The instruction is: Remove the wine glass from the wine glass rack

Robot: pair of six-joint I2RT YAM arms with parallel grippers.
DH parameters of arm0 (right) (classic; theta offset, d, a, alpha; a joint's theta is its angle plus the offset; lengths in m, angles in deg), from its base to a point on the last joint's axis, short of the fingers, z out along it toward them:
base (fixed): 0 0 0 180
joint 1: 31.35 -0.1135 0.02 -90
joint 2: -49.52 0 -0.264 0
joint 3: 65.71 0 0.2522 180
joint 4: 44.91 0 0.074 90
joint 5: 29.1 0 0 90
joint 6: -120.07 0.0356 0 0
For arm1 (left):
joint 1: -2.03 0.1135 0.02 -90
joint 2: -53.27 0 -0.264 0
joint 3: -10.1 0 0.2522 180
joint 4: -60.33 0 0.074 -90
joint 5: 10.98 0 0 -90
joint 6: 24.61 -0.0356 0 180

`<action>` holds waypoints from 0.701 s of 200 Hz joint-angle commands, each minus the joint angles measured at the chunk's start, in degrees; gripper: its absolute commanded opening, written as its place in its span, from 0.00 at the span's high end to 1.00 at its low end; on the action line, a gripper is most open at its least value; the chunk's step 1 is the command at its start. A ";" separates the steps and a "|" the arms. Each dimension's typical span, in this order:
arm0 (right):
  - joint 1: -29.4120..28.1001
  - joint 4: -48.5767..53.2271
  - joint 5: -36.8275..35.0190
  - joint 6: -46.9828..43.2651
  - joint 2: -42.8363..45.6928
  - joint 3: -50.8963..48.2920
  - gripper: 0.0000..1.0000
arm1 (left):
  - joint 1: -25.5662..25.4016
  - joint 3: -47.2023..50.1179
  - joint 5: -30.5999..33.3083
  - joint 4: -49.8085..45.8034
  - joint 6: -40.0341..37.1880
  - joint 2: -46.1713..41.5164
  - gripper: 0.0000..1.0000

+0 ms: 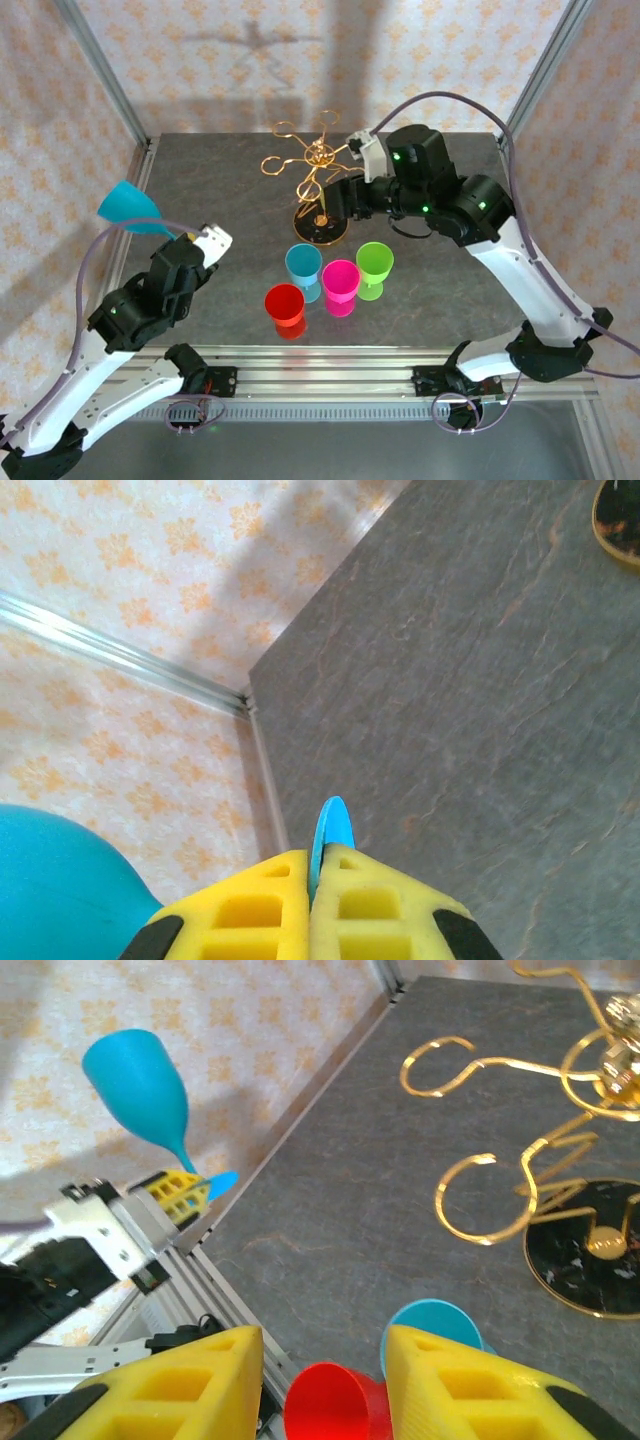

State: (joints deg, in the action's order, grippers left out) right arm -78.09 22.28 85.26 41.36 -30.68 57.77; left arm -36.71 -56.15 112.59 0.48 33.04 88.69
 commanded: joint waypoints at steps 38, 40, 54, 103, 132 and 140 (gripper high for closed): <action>-8.75 9.21 -5.79 -5.42 -12.26 19.30 0.62 | -6.82 11.33 13.16 5.27 -15.50 -8.58 1.00; -8.86 9.23 -5.81 -5.36 -12.68 19.75 0.62 | -6.99 11.79 13.47 5.54 -16.12 -8.78 1.00; -9.28 8.53 -4.18 -5.14 -15.17 22.34 0.61 | -8.03 14.85 15.49 6.93 -20.22 -10.40 1.00; -9.38 10.35 2.52 -5.57 -26.53 36.16 0.60 | -9.26 21.25 17.35 6.82 -28.72 -15.82 1.00; -9.40 10.14 5.04 -6.85 -32.12 42.80 0.57 | -9.28 23.04 15.75 2.96 -31.93 -19.21 1.00; -9.37 9.74 7.00 -7.31 -33.33 43.66 0.56 | -9.25 22.88 15.14 1.53 -31.75 -19.58 1.00</action>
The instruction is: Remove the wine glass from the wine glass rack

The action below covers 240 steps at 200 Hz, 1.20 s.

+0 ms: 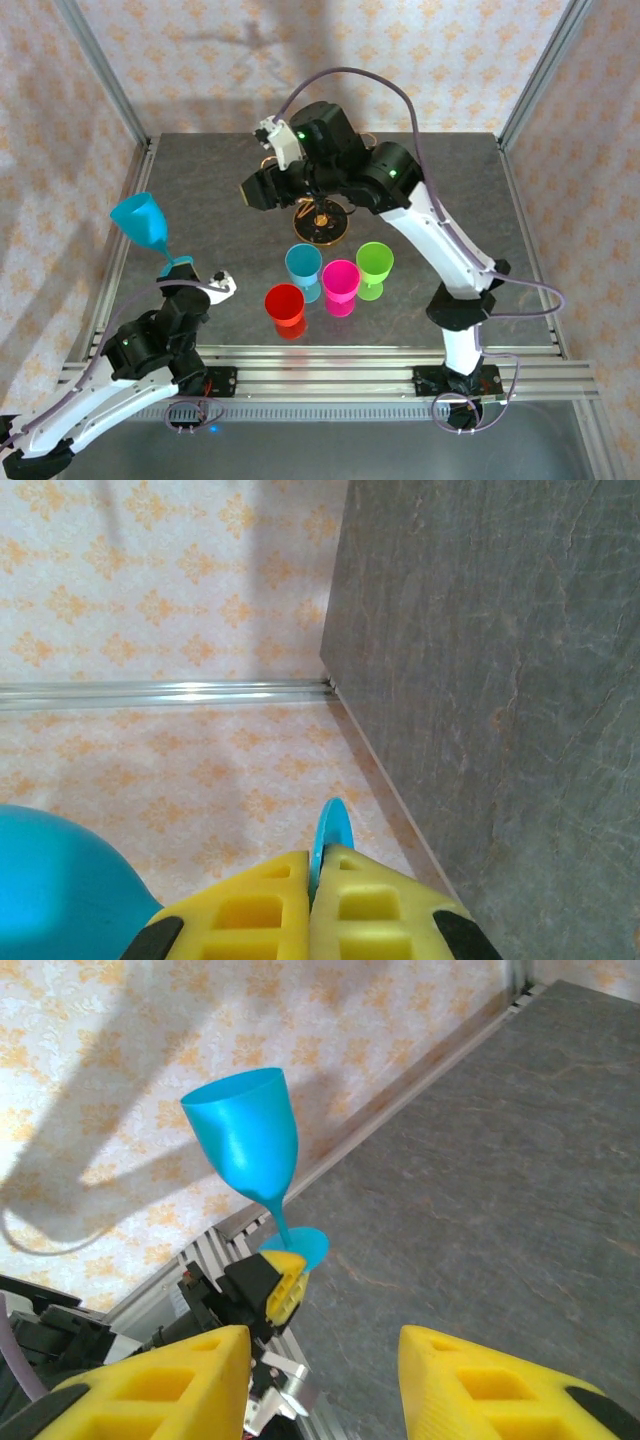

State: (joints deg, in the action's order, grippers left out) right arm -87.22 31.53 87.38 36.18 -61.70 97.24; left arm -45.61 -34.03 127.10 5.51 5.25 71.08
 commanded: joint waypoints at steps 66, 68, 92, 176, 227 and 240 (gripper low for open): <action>-1.22 -4.30 8.11 -1.48 -7.16 4.97 0.52 | -0.62 2.24 -6.33 -2.79 -4.92 -6.84 1.00; -1.38 -4.31 8.01 -1.57 -7.21 4.91 0.52 | -0.62 2.35 -6.33 -2.73 -4.91 -6.95 1.00; -2.00 -5.16 7.60 -1.90 -7.82 4.11 0.52 | -0.66 3.68 -7.30 -4.05 -3.82 -8.48 1.00; -2.48 -5.74 6.00 -4.18 -9.56 3.39 0.49 | -3.06 2.22 -14.78 -13.34 2.86 -17.74 1.00; -3.26 -8.31 7.87 -5.10 -11.49 3.34 0.43 | -5.83 1.48 -19.23 -16.75 1.69 -17.45 1.00; -3.44 -9.23 8.21 -5.74 -12.44 3.34 0.42 | -6.09 1.23 -19.79 -17.38 1.11 -16.99 1.00</action>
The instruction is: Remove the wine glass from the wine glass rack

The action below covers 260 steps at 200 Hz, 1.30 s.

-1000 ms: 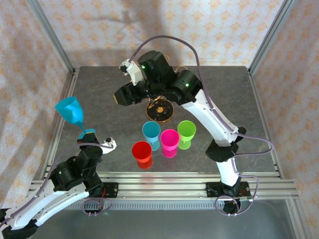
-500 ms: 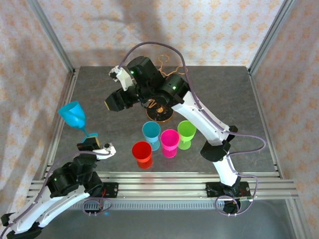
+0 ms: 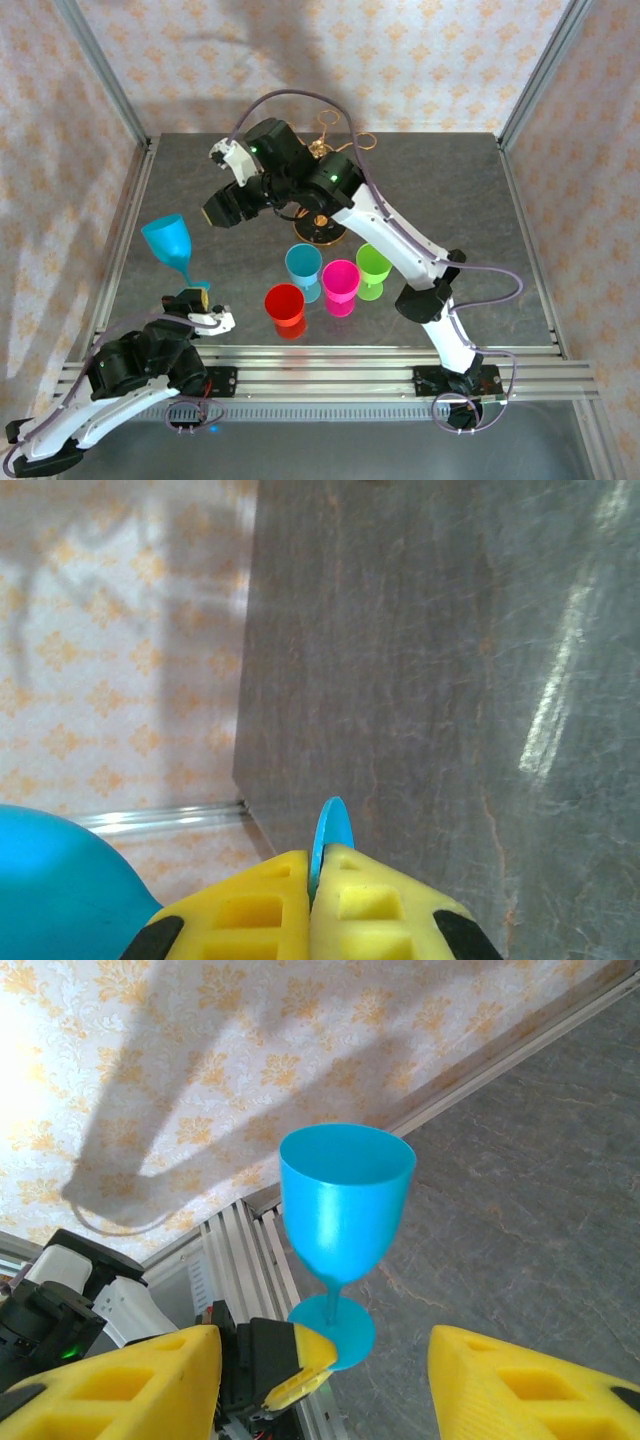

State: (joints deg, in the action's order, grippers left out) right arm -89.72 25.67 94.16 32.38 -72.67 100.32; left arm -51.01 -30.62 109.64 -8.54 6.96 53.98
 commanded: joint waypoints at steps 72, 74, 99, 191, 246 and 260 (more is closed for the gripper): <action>-2.01 -6.50 1.31 -3.09 -8.03 1.93 0.36 | -3.37 -4.38 -4.59 -6.85 -1.91 6.48 1.00; -2.01 -6.60 1.29 -3.14 -8.08 1.90 0.36 | -3.45 -4.45 -4.53 -6.90 -1.87 6.62 1.00; -2.11 -7.59 1.01 -3.54 -8.97 1.89 0.34 | -4.48 -4.86 -4.41 -6.99 -2.08 8.33 1.00; -2.35 -8.44 5.38 -3.96 -11.80 2.25 0.28 | -5.79 -1.47 -0.82 -2.94 -6.51 7.81 1.00; -2.36 -6.42 11.14 -4.14 -12.54 2.24 0.24 | -5.94 -1.36 0.98 -0.81 -8.31 9.07 1.00; -2.36 -5.11 12.65 -4.70 -12.46 2.22 0.31 | -5.98 -1.25 1.20 -0.71 -8.45 9.13 1.00</action>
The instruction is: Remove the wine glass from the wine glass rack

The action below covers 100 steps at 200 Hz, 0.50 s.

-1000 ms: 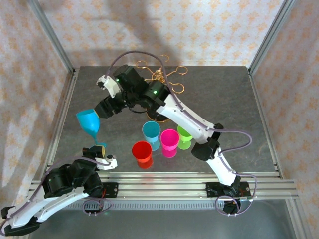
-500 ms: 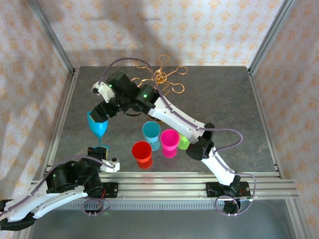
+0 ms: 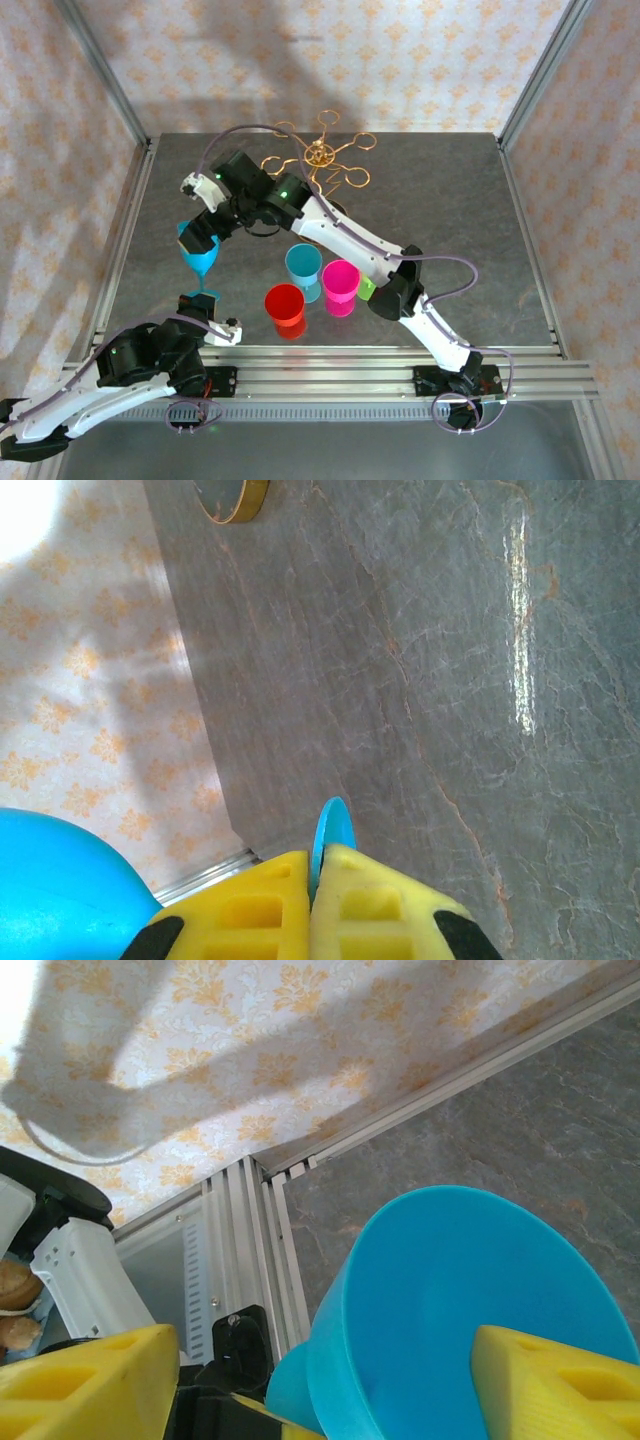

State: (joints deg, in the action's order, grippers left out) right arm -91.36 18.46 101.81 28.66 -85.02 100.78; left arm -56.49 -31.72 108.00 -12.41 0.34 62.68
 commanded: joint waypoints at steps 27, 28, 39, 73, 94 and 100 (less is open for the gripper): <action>-0.75 4.71 7.77 -2.39 0.33 1.88 0.36 | -0.44 -0.07 2.96 3.30 -1.57 0.26 1.00; -0.74 4.84 7.82 -2.47 0.37 1.87 0.36 | -0.40 -0.07 2.94 3.28 -1.57 0.26 1.00; -0.68 5.87 8.26 -2.96 0.59 1.86 0.37 | -0.50 -0.15 3.09 3.37 -1.61 0.15 1.00; -0.72 9.71 8.30 -4.77 0.86 1.79 0.44 | -0.46 -0.33 3.11 3.26 -1.21 -0.22 1.00; -0.80 11.20 8.36 -5.31 0.99 1.66 0.46 | -0.40 -0.25 3.12 3.12 -0.91 -0.83 1.00; -0.80 11.66 8.44 -5.52 1.10 1.70 0.46 | -0.52 -0.25 3.04 3.08 -0.74 -1.02 1.00</action>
State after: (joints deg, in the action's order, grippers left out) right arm -90.55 22.81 105.76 24.14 -85.00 101.72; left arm -56.49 -31.67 108.17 -13.02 0.32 62.64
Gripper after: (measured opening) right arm 0.546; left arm 0.052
